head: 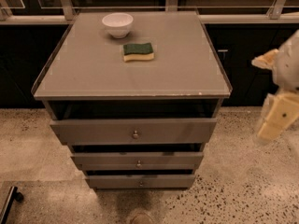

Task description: Open bottom drawer

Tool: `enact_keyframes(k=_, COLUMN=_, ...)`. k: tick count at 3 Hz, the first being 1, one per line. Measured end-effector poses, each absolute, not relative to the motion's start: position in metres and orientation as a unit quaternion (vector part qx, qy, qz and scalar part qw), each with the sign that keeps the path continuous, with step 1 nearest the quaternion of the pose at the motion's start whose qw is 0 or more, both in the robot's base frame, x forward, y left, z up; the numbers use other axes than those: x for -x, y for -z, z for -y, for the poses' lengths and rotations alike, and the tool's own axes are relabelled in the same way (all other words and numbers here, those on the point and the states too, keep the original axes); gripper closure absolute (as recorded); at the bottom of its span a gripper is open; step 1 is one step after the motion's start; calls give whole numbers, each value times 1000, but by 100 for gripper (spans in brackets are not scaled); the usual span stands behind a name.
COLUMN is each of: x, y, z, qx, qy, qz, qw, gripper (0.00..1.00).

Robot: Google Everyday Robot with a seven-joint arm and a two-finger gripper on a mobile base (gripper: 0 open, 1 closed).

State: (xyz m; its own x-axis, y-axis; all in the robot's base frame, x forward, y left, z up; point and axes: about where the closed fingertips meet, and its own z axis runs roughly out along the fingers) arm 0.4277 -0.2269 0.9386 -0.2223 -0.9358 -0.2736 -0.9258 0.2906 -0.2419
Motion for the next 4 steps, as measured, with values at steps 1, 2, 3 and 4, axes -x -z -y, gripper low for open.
enact_keyframes(k=1, x=-411, y=-867, z=232, qx=574, qy=-42, qz=-788, qw=219, gripper=0)
enact_keyframes(k=2, x=-411, y=-790, z=224, qx=551, qy=-90, qz=-791, qw=249, gripper=0)
enact_keyframes(k=3, x=-437, y=-738, z=220, qx=523, qy=-94, qz=-800, qw=279, gripper=0)
enact_keyframes(k=4, x=-457, y=-743, z=225, qx=510, qy=-67, qz=-800, qw=308, gripper=0)
